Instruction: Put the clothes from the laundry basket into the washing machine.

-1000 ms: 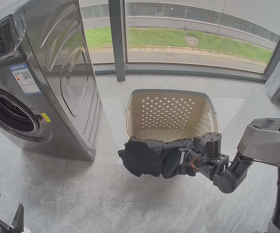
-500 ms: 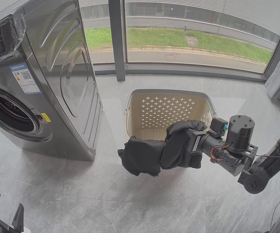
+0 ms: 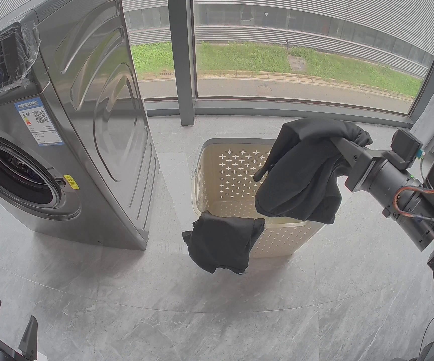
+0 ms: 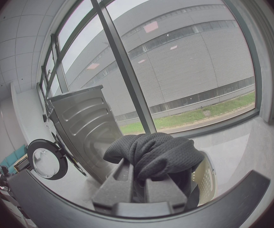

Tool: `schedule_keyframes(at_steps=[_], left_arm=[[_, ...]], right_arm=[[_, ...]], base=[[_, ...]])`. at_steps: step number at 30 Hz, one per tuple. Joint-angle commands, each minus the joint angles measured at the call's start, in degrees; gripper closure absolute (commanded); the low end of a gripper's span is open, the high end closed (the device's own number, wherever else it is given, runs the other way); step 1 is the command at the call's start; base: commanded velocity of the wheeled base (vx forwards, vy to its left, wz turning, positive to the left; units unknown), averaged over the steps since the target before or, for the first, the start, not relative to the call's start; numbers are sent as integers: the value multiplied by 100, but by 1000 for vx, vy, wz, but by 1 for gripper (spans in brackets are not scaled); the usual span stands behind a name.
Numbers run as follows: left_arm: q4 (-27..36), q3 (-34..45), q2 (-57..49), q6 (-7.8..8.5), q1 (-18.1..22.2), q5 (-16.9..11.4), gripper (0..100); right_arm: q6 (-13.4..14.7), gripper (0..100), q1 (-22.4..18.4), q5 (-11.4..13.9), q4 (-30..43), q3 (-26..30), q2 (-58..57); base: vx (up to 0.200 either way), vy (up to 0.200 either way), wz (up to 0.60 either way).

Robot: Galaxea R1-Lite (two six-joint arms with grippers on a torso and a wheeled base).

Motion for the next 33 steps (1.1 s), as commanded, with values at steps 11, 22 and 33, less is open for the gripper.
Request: schedule_keyframes(at_steps=[11,22,33], left_arm=[[-3,101,-93,-26,-6,-25,0],[-3,101,-93,-53,-6,-34,0],[-12,101,-93,-44,-14,-34,0]], right_arm=[[-72,100,109,-15,-296,212,-455],[-72,100,188,11,-665,203,-165],[-72,100,232,20,-709,185,-147]], base=[[-109,0,0],[0,182,0],[0,200,0]])
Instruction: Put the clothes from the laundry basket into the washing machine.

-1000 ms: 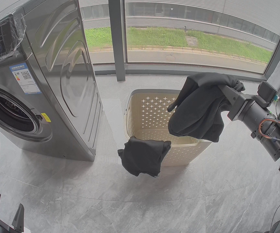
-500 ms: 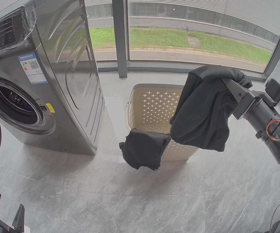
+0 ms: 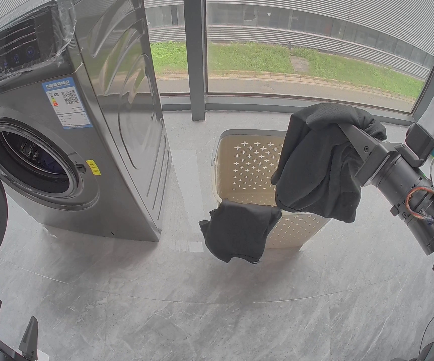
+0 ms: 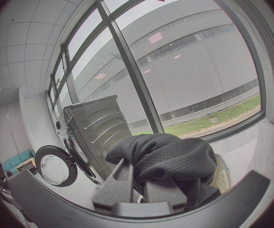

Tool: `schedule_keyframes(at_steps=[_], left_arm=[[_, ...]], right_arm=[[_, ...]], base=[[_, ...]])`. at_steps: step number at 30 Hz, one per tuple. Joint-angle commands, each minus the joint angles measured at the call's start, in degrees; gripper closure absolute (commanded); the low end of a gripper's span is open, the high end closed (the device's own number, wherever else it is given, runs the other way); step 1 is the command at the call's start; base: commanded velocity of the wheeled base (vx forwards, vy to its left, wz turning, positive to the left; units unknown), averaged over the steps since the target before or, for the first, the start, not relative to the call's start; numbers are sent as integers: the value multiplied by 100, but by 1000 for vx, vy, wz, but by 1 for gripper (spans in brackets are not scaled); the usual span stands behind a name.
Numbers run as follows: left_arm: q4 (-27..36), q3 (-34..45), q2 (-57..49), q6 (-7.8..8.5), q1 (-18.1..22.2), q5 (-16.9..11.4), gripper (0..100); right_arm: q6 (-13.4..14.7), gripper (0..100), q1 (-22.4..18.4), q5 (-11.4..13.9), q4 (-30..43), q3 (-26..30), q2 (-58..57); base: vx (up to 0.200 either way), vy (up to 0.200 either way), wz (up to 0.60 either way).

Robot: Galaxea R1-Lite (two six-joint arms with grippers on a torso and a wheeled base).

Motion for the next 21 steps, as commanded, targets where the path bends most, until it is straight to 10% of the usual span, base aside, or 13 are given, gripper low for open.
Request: schedule_keyframes(at_steps=[1,21], left_arm=[[-1,101,-93,-6,4,2,0],[-1,101,-93,-15,-5,2,0]], right_arm=[[-1,100,11,5,0,0,48],[17,100,11,14,-35,35,145]], base=[[0,200,0],[0,200,0]])
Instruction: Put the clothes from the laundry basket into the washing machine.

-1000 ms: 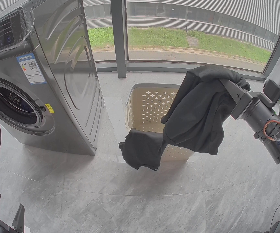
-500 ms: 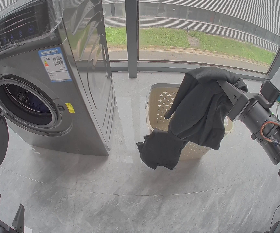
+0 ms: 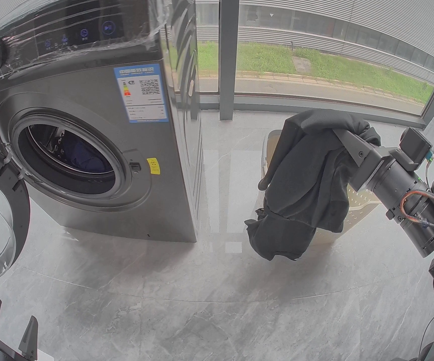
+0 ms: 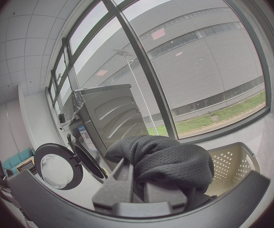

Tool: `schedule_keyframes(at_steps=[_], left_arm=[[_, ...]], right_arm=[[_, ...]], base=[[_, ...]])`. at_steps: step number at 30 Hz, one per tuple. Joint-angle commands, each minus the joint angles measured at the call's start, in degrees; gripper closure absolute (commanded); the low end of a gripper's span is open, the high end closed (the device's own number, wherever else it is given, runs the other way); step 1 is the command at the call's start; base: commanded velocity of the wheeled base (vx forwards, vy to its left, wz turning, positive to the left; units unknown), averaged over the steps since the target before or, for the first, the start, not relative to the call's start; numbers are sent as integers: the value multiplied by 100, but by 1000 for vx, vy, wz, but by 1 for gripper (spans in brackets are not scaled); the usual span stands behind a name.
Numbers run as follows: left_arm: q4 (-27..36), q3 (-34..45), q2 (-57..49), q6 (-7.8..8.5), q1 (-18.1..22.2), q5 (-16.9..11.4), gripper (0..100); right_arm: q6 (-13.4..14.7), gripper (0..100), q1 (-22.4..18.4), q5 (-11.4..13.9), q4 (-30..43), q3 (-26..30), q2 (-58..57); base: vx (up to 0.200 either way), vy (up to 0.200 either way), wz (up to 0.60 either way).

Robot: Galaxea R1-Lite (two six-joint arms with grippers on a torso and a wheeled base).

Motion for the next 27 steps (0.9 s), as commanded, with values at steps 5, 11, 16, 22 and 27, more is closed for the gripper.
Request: schedule_keyframes(at_steps=[5,11,16,22,27], left_arm=[[-1,101,-93,11,-2,2,0],[-1,92,-93,20,-2,2,0],[-1,101,-93,11,-2,2,0],[-1,101,-93,20,-2,2,0],[-1,101,-93,11,-2,2,0]], right_arm=[[3,100,3,1,-2,2,39],[3,100,3,1,-10,29,39],[3,100,3,1,-10,37,39],[3,100,3,10,-2,55,39],[12,100,3,10,-2,46,39]], base=[[0,0,0],[-167,0,0],[-160,0,0],[0,33,0],[0,200,0]])
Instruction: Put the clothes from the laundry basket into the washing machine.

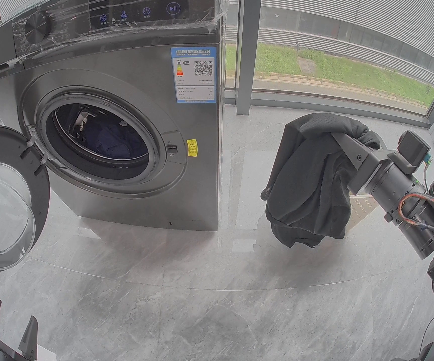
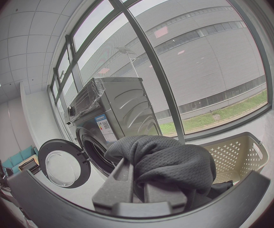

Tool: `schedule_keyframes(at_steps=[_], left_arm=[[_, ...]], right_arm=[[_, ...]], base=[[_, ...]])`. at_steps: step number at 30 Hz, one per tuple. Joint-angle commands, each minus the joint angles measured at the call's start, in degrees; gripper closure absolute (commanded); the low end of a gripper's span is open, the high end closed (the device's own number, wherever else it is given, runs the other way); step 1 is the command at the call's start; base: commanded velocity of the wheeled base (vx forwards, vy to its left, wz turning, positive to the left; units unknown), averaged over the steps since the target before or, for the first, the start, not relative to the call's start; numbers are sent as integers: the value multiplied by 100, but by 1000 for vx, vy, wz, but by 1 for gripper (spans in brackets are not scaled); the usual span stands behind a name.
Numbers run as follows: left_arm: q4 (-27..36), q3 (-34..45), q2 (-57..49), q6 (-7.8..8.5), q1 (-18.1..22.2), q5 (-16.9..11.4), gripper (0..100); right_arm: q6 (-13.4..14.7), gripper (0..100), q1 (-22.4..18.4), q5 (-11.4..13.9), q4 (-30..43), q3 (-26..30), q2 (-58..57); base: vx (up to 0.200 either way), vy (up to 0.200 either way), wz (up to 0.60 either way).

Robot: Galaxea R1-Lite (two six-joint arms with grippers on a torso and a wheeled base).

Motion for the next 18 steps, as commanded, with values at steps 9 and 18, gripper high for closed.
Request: schedule_keyframes(at_steps=[9,18], left_arm=[[-1,101,-93,-3,0,2,0],[-1,92,-93,-12,0,2,0]], right_arm=[[8,100,3,-8,-4,3,15],[8,100,3,-8,-4,3,15]], base=[[0,200,0],[0,200,0]])
